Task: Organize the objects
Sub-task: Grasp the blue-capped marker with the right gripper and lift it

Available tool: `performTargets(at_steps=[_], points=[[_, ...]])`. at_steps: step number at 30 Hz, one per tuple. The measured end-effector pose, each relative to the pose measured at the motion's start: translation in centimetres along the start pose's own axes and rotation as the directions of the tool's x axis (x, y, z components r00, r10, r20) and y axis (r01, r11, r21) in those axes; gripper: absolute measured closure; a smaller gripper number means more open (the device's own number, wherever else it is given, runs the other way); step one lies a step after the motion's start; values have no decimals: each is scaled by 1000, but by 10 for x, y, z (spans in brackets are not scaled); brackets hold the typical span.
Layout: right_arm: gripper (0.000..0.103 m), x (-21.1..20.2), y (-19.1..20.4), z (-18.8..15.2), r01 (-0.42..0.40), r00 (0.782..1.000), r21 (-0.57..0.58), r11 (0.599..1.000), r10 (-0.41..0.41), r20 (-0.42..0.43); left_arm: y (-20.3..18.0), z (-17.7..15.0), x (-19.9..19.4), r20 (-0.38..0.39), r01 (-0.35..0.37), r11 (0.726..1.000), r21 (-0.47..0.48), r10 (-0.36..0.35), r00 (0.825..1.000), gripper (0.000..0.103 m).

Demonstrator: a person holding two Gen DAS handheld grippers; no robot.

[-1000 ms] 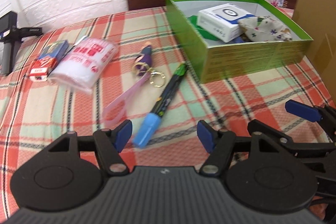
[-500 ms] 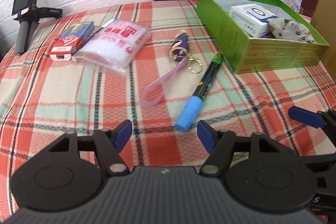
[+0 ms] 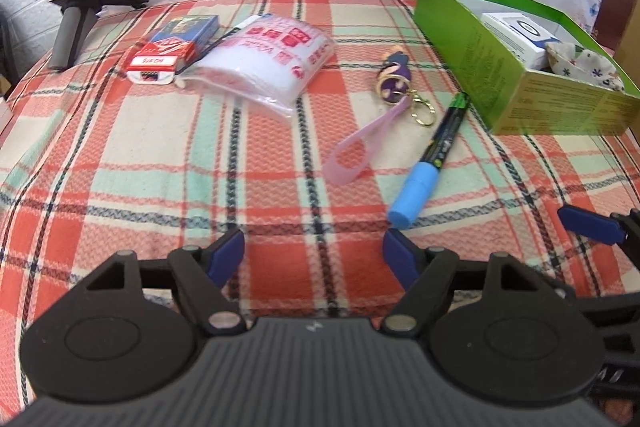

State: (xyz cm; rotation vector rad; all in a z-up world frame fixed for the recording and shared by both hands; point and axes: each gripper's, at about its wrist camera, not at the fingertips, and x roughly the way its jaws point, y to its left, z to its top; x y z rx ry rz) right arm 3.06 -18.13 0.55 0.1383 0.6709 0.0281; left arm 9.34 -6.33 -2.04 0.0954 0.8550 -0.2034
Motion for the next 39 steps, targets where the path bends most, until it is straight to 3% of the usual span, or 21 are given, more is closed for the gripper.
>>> performTargets(at_steps=[9, 11, 13, 14, 19, 24, 28, 29, 31, 33, 36, 39], points=[[19, 41, 3, 37, -91, 996, 135, 987, 92, -1, 38, 1, -8, -13, -17, 992, -125, 16, 1000, 25], [29, 54, 10, 41, -92, 995, 118, 989, 95, -15, 44, 1, -10, -16, -4, 989, -148, 1, 1000, 26], [57, 59, 21, 42, -80, 997, 45, 996, 81, -8, 46, 2, -13, -16, 22, 987, -160, -25, 1000, 29], [64, 59, 24, 42, -89, 996, 19, 996, 89, -12, 46, 2, -14, -15, 36, 986, -162, -39, 999, 31], [74, 40, 28, 31, -137, 990, -43, 990, 136, -29, 41, 9, -12, -41, 142, 973, -184, -152, 988, 32], [80, 17, 22, 6, -291, 952, 51, 956, 294, -85, 20, 10, -5, -93, 260, 947, -191, -281, 955, 31], [83, 11, 26, -2, -361, 926, 65, 930, 366, -94, -1, 9, -2, -102, 239, 963, -128, -253, 962, 33], [83, 12, 26, -2, -373, 920, 82, 924, 380, -94, -4, 9, -2, -102, 231, 965, -120, -244, 965, 36], [83, 14, 22, -2, -402, 906, 128, 907, 414, -89, -7, 10, -2, -102, 215, 971, -106, -225, 969, 60], [83, 15, 19, -2, -410, 901, 157, 898, 426, -82, -3, 12, -1, -108, 221, 967, -129, -235, 966, 75], [83, 14, 15, -2, -423, 896, 166, 891, 438, -67, 4, 18, -2, -118, 268, 944, -192, -293, 949, 80], [83, 5, 10, 4, -418, 905, 156, 895, 425, -15, -8, 32, -15, -88, 293, 944, -155, -308, 947, 82]])
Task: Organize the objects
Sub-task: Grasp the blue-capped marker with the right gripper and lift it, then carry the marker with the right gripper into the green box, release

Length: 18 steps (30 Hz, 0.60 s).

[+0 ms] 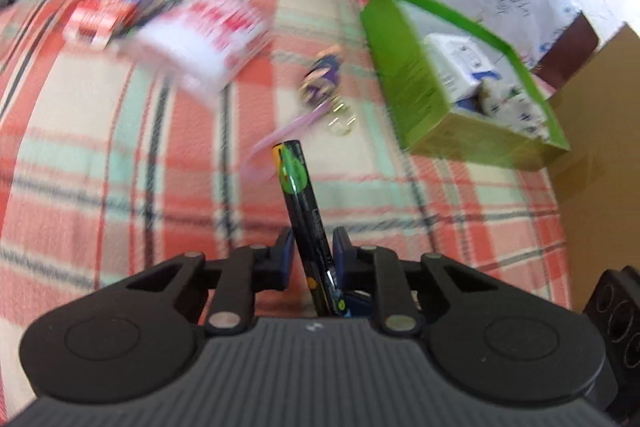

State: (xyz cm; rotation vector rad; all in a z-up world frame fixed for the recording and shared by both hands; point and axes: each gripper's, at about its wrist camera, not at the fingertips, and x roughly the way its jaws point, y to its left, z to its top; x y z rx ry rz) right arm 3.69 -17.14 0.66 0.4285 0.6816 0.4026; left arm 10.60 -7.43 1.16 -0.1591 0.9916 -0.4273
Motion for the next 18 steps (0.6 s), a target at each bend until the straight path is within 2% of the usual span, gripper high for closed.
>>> performTargets(at_steps=[3, 6, 12, 16, 18], points=[[83, -12, -4, 14, 26, 996, -6, 1000, -25, 81, -27, 21, -6, 34, 27, 997, 69, -29, 999, 84], [83, -28, -12, 34, 85, 980, -23, 996, -79, 183, -59, 48, -8, 74, 50, 988, 144, -61, 995, 84], [83, -51, -43, 78, 231, 911, 0, 973, -216, 352, -119, 93, 5, 157, 69, 960, 273, -115, 981, 83], [83, -45, -70, 96, 293, 883, 15, 956, -276, 380, -133, 111, 34, 172, 48, 959, 279, -99, 980, 83], [81, -34, -80, 99, 330, 876, 20, 944, -314, 365, -135, 115, 52, 170, 1, 961, 278, -51, 984, 80]])
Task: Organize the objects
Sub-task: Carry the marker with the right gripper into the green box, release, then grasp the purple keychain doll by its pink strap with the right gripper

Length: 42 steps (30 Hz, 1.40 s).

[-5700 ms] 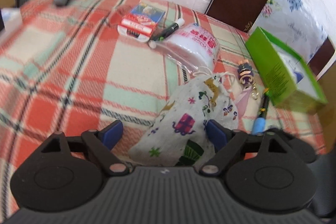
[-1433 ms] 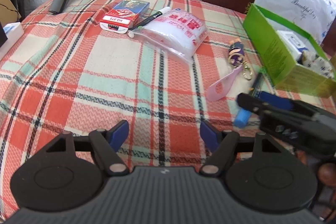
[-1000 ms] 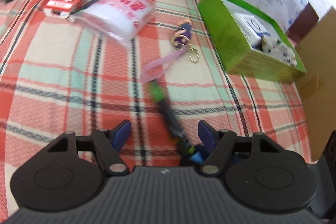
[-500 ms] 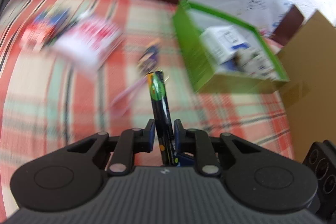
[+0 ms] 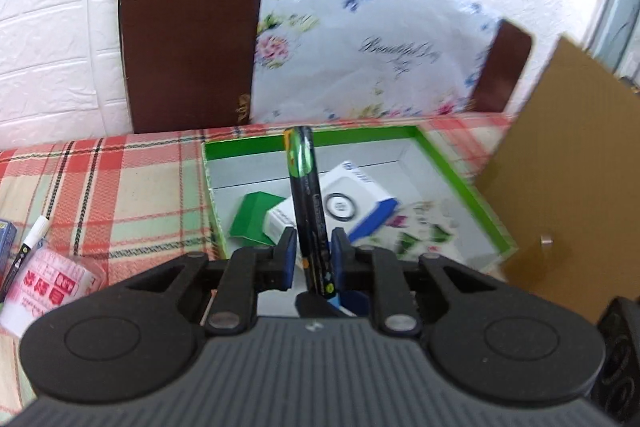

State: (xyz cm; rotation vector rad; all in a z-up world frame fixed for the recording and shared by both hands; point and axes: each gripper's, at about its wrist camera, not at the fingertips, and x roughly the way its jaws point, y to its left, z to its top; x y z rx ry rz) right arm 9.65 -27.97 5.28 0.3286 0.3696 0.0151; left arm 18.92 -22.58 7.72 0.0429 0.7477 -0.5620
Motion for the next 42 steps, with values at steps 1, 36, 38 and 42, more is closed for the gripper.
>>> performTargets(at_steps=[1, 36, 38, 42], points=[[79, 8, -3, -3, 24, 1000, 3, 1000, -24, -19, 0, 0, 8, -16, -39, 999, 11, 40, 999, 73], [57, -2, 94, -88, -63, 962, -144, 988, 22, -272, 155, -155, -75, -136, -500, 848, -174, 482, 865, 50], [57, 11, 98, -80, -69, 963, -125, 990, 33, -268, 165, -155, -80, -138, -508, 838, -200, 489, 861, 51], [45, 45, 102, -63, -38, 965, -27, 999, 30, -262, 179, -161, -89, -130, -507, 829, -234, 490, 862, 51]])
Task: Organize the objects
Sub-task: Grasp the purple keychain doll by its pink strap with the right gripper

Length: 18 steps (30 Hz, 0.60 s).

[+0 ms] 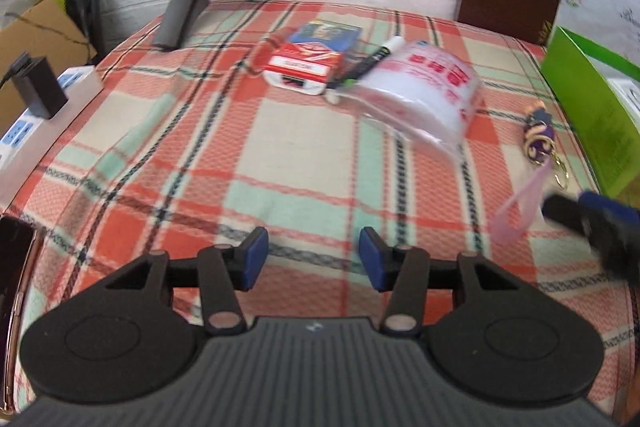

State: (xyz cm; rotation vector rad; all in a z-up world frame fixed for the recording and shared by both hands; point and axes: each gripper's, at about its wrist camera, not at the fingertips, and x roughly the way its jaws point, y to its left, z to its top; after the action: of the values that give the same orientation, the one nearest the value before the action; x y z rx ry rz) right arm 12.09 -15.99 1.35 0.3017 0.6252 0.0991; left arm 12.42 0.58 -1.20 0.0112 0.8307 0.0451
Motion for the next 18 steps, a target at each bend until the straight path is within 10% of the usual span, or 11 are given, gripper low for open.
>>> performTargets(at_steps=[6, 10, 18], points=[[40, 49, 2, 20, 53, 998, 30, 998, -52, -45, 17, -2, -1, 10, 9, 1000, -30, -9, 1000, 50], [90, 58, 18, 17, 87, 994, -172, 981, -96, -47, 21, -3, -1, 11, 24, 999, -38, -23, 1000, 50], [92, 8, 47, -31, -63, 997, -394, 917, 38, -71, 20, -1, -6, -18, 105, 993, -62, -106, 994, 47]])
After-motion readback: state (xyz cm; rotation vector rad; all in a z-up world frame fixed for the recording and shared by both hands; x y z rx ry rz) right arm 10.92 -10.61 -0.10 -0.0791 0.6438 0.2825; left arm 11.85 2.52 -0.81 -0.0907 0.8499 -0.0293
